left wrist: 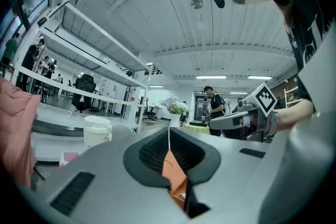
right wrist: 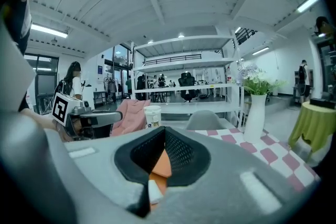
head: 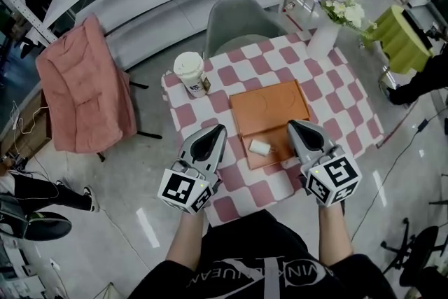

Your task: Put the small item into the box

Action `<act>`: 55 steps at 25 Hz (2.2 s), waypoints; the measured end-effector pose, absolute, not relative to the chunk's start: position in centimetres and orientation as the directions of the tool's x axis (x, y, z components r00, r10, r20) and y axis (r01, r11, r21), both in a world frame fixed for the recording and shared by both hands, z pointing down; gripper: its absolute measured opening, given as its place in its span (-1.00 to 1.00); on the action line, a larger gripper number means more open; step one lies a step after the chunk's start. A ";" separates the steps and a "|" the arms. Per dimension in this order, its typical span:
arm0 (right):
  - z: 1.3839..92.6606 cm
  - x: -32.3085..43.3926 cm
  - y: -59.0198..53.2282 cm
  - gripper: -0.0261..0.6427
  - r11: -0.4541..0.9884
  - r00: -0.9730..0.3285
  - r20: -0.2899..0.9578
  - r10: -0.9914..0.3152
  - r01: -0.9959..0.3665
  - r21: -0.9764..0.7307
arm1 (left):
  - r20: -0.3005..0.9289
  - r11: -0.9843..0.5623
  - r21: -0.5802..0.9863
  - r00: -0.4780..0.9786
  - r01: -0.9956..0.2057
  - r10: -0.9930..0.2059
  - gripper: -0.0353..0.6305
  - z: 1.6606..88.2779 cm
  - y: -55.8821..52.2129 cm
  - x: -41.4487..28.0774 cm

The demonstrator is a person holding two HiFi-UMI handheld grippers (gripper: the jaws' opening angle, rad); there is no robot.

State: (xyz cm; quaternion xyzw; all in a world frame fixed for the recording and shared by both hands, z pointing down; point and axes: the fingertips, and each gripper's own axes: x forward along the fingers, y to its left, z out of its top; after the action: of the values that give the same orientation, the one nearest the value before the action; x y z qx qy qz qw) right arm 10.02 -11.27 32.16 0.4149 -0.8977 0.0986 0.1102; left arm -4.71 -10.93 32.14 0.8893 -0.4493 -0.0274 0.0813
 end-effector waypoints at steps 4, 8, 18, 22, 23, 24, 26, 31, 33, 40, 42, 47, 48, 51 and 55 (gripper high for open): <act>31.1 10.6 -11.3 -0.90 0.610 -0.610 0.247 -0.753 -0.788 -0.088 | 0.008 -0.583 0.165 0.592 -0.796 -0.806 -0.85 31.4 -10.7 -5.1; 30.2 10.6 -11.2 -0.90 0.608 -0.611 0.217 -0.761 -0.789 -0.089 | -0.002 -0.580 0.171 0.588 -0.797 -0.809 -0.85 30.8 -10.4 -5.4; 29.3 10.8 -10.8 -0.90 0.596 -0.601 0.178 -0.779 -0.798 -0.088 | -0.025 -0.569 0.184 0.575 -0.801 -0.818 -0.85 30.2 -10.1 -6.2; 28.7 10.9 -10.8 -0.90 0.592 -0.598 0.164 -0.785 -0.801 -0.091 | -0.030 -0.567 0.177 0.571 -0.805 -0.820 -0.85 29.8 -9.9 -6.6; 28.6 10.9 -10.8 -0.90 0.592 -0.598 0.158 -0.786 -0.801 -0.089 | -0.032 -0.566 0.176 0.570 -0.806 -0.821 -0.85 29.7 -9.9 -6.7; 28.4 10.9 -10.7 -0.90 0.591 -0.597 0.154 -0.787 -0.802 -0.087 | -0.033 -0.565 0.175 0.568 -0.806 -0.822 -0.85 29.6 -9.9 -6.8; 28.1 10.8 -10.7 -0.90 0.593 -0.598 0.145 -0.788 -0.801 -0.081 | -0.039 -0.563 0.175 0.565 -0.808 -0.824 -0.85 29.5 -9.9 -7.0; 27.5 10.7 -10.7 -0.90 0.597 -0.601 0.135 -0.788 -0.799 -0.069 | -0.047 -0.559 0.182 0.560 -0.809 -0.827 -0.85 29.2 -10.1 -7.3; 27.5 10.8 -10.7 -0.90 0.593 -0.597 0.131 -0.791 -0.802 -0.071 | -0.048 -0.554 0.192 0.556 -0.810 -0.829 -0.85 29.1 -10.1 -7.5; 27.9 11.2 -10.9 -0.90 0.580 -0.587 0.132 -0.799 -0.810 -0.091 | -0.039 -0.546 0.206 0.551 -0.812 -0.834 -0.85 29.7 -10.3 -8.2; 28.1 11.2 -11.0 -0.90 0.579 -0.586 0.137 -0.799 -0.810 -0.092 | -0.036 -0.548 0.209 0.553 -0.810 -0.832 -0.85 29.9 -10.4 -8.2; 28.6 11.2 -11.0 -0.90 0.579 -0.587 0.147 -0.796 -0.809 -0.098 | -0.029 -0.551 0.221 0.560 -0.805 -0.828 -0.85 30.5 -10.6 -8.1; 28.8 11.3 -11.1 -0.90 0.578 -0.587 0.150 -0.796 -0.810 -0.101 | -0.027 -0.552 0.223 0.561 -0.804 -0.828 -0.85 30.6 -10.6 -8.1; 29.1 11.2 -11.1 -0.90 0.578 -0.588 0.157 -0.794 -0.809 -0.107 | -0.021 -0.552 0.229 0.563 -0.802 -0.826 -0.85 30.9 -10.8 -8.1; 29.3 11.3 -11.2 -0.90 0.577 -0.588 0.163 -0.792 -0.809 -0.112 | -0.016 -0.554 0.234 0.567 -0.799 -0.824 -0.85 31.2 -10.9 -8.1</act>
State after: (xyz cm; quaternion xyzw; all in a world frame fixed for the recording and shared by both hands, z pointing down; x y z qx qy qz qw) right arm 11.26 -11.20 29.33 0.4513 -0.8868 0.0874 0.0472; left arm -8.06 -10.90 31.15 0.8793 -0.4614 -0.0620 0.1005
